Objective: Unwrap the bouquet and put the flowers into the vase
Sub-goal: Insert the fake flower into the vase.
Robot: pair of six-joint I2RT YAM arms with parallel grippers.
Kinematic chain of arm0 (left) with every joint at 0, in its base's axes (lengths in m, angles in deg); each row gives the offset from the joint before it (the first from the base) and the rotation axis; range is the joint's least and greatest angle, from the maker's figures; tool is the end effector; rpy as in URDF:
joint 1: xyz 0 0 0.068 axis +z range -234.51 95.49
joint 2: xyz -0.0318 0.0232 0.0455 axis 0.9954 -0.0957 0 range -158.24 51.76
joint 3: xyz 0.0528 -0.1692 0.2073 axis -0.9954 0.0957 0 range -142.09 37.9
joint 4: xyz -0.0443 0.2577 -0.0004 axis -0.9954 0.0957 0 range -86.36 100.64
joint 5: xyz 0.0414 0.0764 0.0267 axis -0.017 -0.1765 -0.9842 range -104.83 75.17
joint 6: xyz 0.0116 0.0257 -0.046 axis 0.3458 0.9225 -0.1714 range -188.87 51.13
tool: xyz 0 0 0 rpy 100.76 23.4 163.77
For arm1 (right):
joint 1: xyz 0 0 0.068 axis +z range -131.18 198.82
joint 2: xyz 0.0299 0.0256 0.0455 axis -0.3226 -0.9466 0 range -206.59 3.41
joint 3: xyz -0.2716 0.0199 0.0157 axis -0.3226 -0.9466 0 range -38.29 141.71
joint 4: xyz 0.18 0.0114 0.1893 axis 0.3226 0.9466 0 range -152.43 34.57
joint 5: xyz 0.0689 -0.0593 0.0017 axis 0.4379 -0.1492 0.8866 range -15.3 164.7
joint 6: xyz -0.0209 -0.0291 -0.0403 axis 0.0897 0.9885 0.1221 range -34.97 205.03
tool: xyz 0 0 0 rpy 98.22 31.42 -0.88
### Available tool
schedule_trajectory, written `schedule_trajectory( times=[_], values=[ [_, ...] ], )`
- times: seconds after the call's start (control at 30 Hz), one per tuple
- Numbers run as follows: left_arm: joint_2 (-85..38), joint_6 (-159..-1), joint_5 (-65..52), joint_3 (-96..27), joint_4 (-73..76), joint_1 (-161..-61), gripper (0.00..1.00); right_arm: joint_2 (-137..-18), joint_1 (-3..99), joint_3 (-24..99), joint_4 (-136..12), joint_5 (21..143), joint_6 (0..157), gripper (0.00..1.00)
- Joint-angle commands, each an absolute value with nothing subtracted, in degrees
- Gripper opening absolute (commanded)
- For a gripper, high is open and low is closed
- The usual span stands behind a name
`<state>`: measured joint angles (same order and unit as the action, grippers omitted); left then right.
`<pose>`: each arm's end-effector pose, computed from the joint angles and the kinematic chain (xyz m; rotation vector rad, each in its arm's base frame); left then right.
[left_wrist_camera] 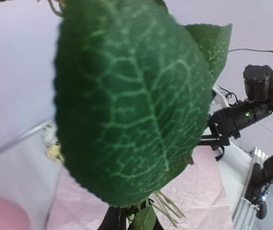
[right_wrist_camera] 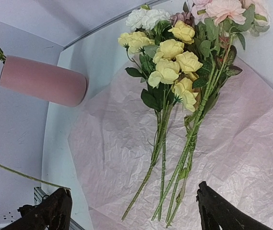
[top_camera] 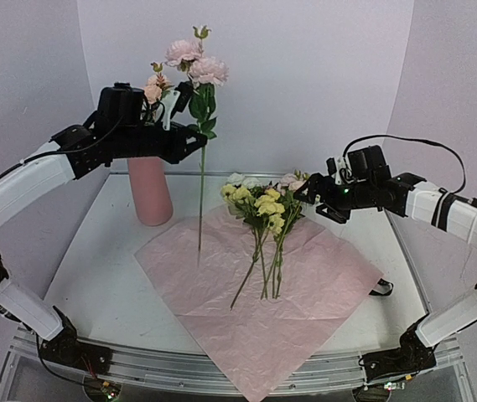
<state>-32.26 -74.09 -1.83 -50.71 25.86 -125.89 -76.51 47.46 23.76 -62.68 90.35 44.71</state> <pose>0.2465 -0.2278 0.4225 0.7546 1.7913 -0.7632 0.2837 0.1660 0.3225 0.0035 2.0142 1.0571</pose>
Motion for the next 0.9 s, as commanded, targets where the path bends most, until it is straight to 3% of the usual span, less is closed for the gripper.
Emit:
schedule_trajectory(
  times=[0.0,0.4,0.87],
  values=[
    [-29.26,-64.27,-16.07,-57.43,25.51,-125.65,0.00,-76.96,47.65,26.20,-64.88,91.18,44.61,0.91],
    [-32.18,-50.85,-33.24,-69.85,19.91,-123.41,0.00,-75.17,47.73,25.59,-64.90,91.52,45.07,0.91],
    [-34.05,-48.68,-35.52,-73.74,10.79,-116.73,0.00,-73.50,47.70,26.24,-64.58,92.40,46.85,0.91]
  ],
)
